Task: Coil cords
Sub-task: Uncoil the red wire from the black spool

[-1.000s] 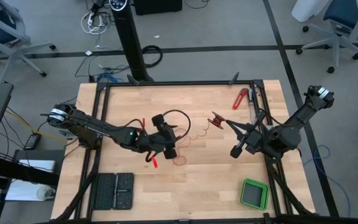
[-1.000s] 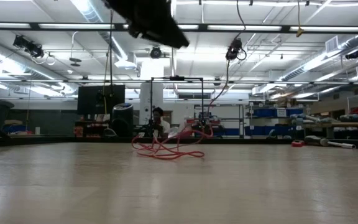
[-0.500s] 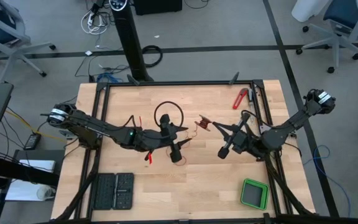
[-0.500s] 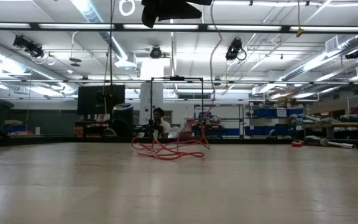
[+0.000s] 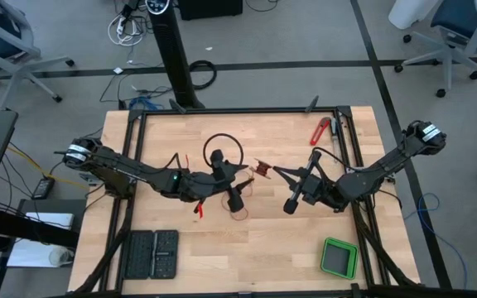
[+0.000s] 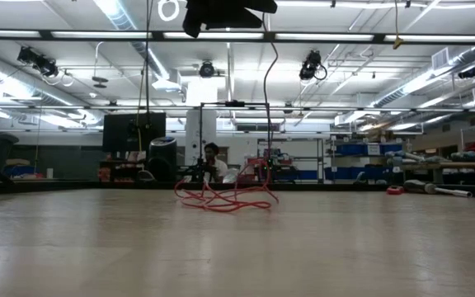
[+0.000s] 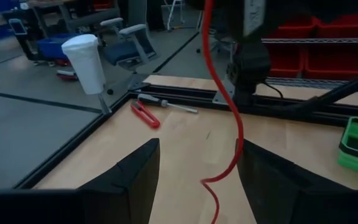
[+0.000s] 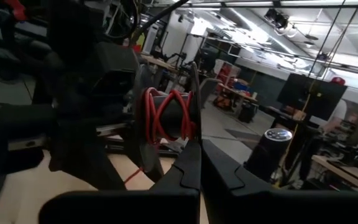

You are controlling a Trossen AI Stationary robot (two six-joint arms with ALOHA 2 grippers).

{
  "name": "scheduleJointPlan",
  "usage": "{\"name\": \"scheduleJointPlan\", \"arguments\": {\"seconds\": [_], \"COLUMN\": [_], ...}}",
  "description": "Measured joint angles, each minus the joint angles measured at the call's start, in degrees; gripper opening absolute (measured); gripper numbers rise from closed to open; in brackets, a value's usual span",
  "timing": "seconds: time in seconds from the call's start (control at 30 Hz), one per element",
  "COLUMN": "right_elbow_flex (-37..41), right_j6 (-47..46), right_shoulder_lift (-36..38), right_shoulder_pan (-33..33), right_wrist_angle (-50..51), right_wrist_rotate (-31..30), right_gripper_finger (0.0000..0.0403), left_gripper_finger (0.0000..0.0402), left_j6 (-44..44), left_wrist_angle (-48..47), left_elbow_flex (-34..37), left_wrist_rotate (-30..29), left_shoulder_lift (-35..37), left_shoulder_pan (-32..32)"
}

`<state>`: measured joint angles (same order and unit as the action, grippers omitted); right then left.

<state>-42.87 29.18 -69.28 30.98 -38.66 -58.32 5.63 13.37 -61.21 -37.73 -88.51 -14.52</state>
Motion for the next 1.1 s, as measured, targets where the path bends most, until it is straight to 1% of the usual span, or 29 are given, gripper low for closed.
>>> {"name": "scheduleJointPlan", "arguments": {"seconds": [0.07, 0.13, 0.23, 0.33, 0.43, 0.47, 0.5, 0.63, 0.7, 0.77, 0.87, 0.93, 1.03, 1.1], "right_elbow_flex": [0.00, 0.00, 0.00, 0.00, 0.00, 0.00, 0.00, 0.00, 0.00, 0.00, 0.00, 0.00, 0.00, 0.00], "right_j6": [-1.04, -2.32, -4.16, -5.21, -5.25, -5.22, -5.19, -4.38, -2.30, 0.79, 6.27, 8.79, 9.67, 9.65], "right_shoulder_lift": [0.00, 0.00, 0.00, 0.00, 0.00, 0.00, 0.00, 0.00, 0.00, 0.00, 0.00, 0.00, 0.00, 0.00], "right_shoulder_pan": [0.00, -0.21, -0.65, -1.07, -1.14, -1.14, -1.14, -1.11, -0.68, 0.08, 1.41, 1.95, 1.69, 0.72], "right_wrist_angle": [-0.14, -0.11, -0.12, -0.12, -0.10, -0.10, -0.10, 0.06, 1.00, 3.33, 8.73, 12.87, 17.00, 18.62], "right_wrist_rotate": [0.19, 1.79, 4.44, 4.87, 4.89, 4.89, 4.88, 4.59, 4.44, 4.38, 3.07, 0.00, -7.71, -12.37], "right_gripper_finger": [0.0000, 0.0000, 0.0000, 0.0000, 0.0000, 0.0000, 0.0000, 0.0000, 0.0000, 0.0000, 0.0000, 0.0000, 0.0000, 0.0000], "left_gripper_finger": [0.0212, 0.0206, 0.0176, 0.0120, 0.0041, 0.0021, 0.0013, 0.0004, 0.0003, 0.0003, 0.0002, 0.0002, 0.0002, 0.0001], "left_j6": [0.00, 0.38, 0.63, 0.60, -0.69, -0.80, -0.91, -0.91, -0.98, -1.09, -1.09, -1.09, -2.41, -3.96], "left_wrist_angle": [0.00, 0.00, 0.00, -0.02, -0.15, -0.33, -0.54, -2.81, -4.14, -5.66, -7.21, -7.93, -7.27, -6.28], "left_elbow_flex": [0.00, 0.02, 0.02, 0.02, 0.02, 0.02, 0.02, 0.03, 0.04, 0.07, 0.07, 0.07, 0.07, 0.07], "left_wrist_rotate": [-0.76, -1.94, -2.89, -2.89, -2.35, -1.68, -1.56, -1.44, -2.57, -4.63, -5.48, -5.50, -4.76, -3.16], "left_shoulder_lift": [0.00, 0.00, 0.00, 0.00, 0.00, 0.00, 0.00, 0.00, 0.06, 0.56, 2.63, 3.95, 4.74, 4.74], "left_shoulder_pan": [0.00, 0.00, 0.00, 0.00, -0.11, -0.11, -0.13, -0.13, -0.13, -0.13, -0.20, -0.40, -1.08, -1.61]}}
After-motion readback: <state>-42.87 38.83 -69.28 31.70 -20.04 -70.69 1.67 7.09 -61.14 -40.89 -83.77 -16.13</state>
